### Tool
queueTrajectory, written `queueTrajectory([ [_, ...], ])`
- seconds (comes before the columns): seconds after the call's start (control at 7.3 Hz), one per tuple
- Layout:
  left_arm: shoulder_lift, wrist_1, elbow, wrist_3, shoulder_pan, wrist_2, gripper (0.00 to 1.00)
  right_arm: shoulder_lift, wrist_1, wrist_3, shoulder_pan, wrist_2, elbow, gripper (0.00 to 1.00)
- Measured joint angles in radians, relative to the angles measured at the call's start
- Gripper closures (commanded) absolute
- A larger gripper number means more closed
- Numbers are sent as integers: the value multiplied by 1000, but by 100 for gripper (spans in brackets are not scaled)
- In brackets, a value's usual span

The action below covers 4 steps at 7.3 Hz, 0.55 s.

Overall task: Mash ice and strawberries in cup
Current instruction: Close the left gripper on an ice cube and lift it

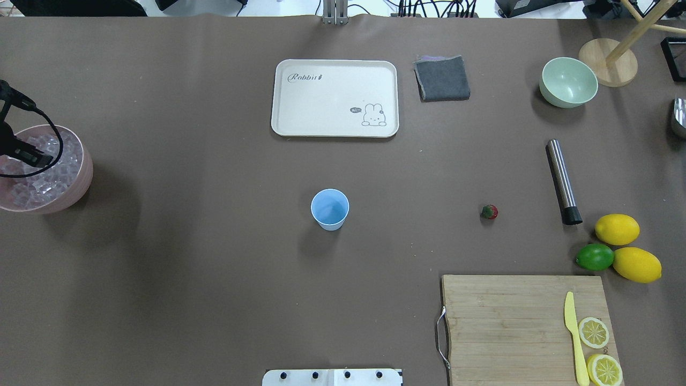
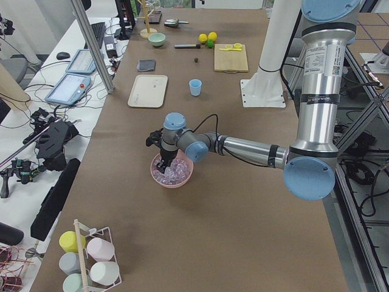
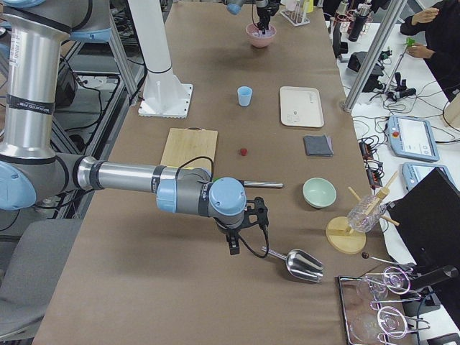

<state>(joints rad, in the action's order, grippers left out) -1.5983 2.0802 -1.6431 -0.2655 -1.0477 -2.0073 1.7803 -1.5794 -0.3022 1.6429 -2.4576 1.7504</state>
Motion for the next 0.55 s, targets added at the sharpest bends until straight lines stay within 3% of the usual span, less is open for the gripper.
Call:
queueTrajectory([
  [0.55, 10, -3, -23, -4, -3, -5, 100, 13, 2, 0, 0, -17, 8, 0],
])
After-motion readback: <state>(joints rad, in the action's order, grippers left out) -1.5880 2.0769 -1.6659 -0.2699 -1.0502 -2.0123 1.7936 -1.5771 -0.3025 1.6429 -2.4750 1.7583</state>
